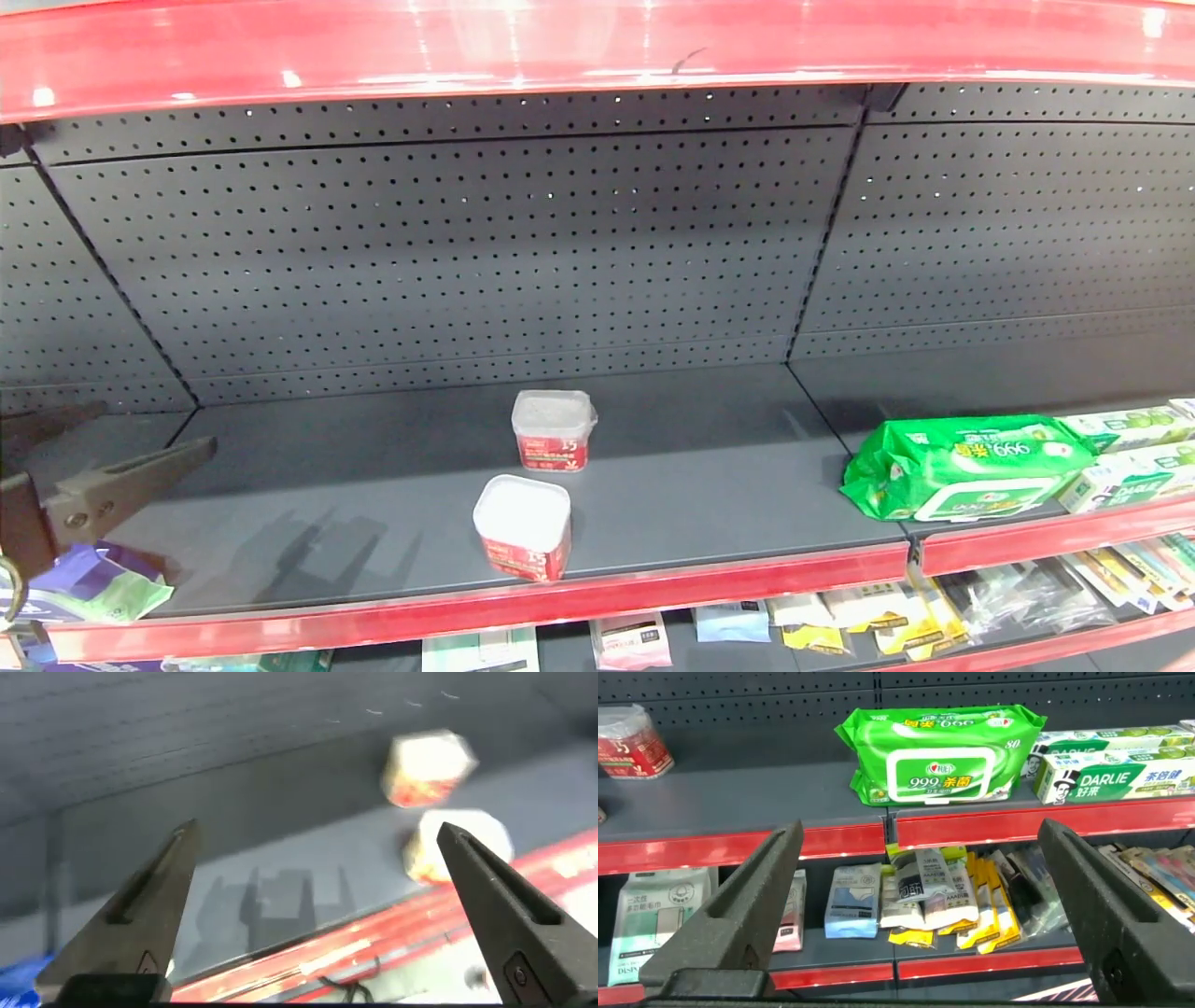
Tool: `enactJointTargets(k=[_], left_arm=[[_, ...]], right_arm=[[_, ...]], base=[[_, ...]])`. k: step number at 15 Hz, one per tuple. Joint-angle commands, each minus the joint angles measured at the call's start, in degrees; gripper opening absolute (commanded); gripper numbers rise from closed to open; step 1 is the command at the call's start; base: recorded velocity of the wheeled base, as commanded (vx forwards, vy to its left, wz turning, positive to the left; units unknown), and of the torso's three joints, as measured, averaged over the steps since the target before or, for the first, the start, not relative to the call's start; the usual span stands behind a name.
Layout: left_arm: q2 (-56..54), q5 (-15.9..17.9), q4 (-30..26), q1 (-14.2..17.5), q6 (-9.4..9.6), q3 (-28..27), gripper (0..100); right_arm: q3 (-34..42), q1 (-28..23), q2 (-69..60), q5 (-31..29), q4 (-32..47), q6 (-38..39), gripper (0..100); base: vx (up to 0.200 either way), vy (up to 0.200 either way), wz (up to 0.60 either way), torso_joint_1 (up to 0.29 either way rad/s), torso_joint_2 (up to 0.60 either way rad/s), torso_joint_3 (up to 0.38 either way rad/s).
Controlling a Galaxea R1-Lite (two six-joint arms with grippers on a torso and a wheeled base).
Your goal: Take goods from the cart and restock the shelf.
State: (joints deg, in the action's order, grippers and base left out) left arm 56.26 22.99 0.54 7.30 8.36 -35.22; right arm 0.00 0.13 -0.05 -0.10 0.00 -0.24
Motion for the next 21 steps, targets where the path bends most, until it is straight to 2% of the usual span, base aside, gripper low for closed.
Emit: enactJointTargets(k=[1,2,3,5,7,8,9,10,11,12,14,17,21], left_arm=[[3.3,1.3,0.0,1.8,2.54,0.8,100],[6.1,2.4,0.7,3.0,4.73,-0.1,100],[9.5,6.0,1.6,3.9,7.72,-1.6,100],[13.5,12.3,1.5,4.1,10.45,-2.5,100],[18.4,20.6,1.2,4.1,16.69,-2.9,100],[19.7,22.7,0.9,3.9,19.76,-3.0,100],[22.2,24.9,-0.6,2.7,27.58,-3.0,100],[23.9,25.3,-1.7,2.5,32.77,-3.2,100],[25.3,26.0,-2.4,2.3,35.67,-3.5,100],[26.2,26.1,-2.6,1.4,36.55,-3.6,100],[29.3,26.1,-2.7,-2.8,36.81,-6.1,100],[30.9,26.2,-2.7,-6.8,37.87,-7.5,100],[36.9,26.2,-3.3,-6.7,37.78,-10.5,100]], right_arm=[[0.0,0.0,0.1,0.0,0.0,0.0,100],[0.0,0.0,0.0,0.0,0.0,0.0,100],[0.0,0.0,0.0,0.0,0.0,0.0,100],[0.0,0.0,0.1,0.0,-0.1,0.0,100],[0.0,0.0,0.0,0.0,-0.1,0.0,100],[0.0,0.0,0.0,0.0,0.0,0.0,100],[0.0,0.0,0.0,0.0,0.0,0.0,100],[0.0,0.0,0.1,0.0,0.0,0.0,100],[0.0,0.0,0.0,0.0,0.0,0.0,100],[0.0,0.0,0.0,0.0,0.0,0.0,100],[0.0,0.0,0.1,0.0,0.0,0.0,100],[0.0,0.0,0.1,0.0,0.0,0.0,100],[0.0,0.0,0.0,0.0,-0.1,0.0,100]], base=[[0.000,0.000,0.00,0.000,0.00,0.000],[0.000,0.000,0.00,0.000,0.00,0.000],[0.000,0.000,0.00,0.000,0.00,0.000],[0.000,0.000,0.00,0.000,0.00,0.000],[0.000,0.000,0.00,0.000,0.00,0.000],[0.000,0.000,0.00,0.000,0.00,0.000],[0.000,0.000,0.00,0.000,0.00,0.000],[0.000,0.000,0.00,0.000,0.00,0.000],[0.000,0.000,0.00,0.000,0.00,0.000],[0.000,0.000,0.00,0.000,0.00,0.000],[0.000,0.000,0.00,0.000,0.00,0.000],[0.000,0.000,0.00,0.000,0.00,0.000],[0.000,0.000,0.00,0.000,0.00,0.000]])
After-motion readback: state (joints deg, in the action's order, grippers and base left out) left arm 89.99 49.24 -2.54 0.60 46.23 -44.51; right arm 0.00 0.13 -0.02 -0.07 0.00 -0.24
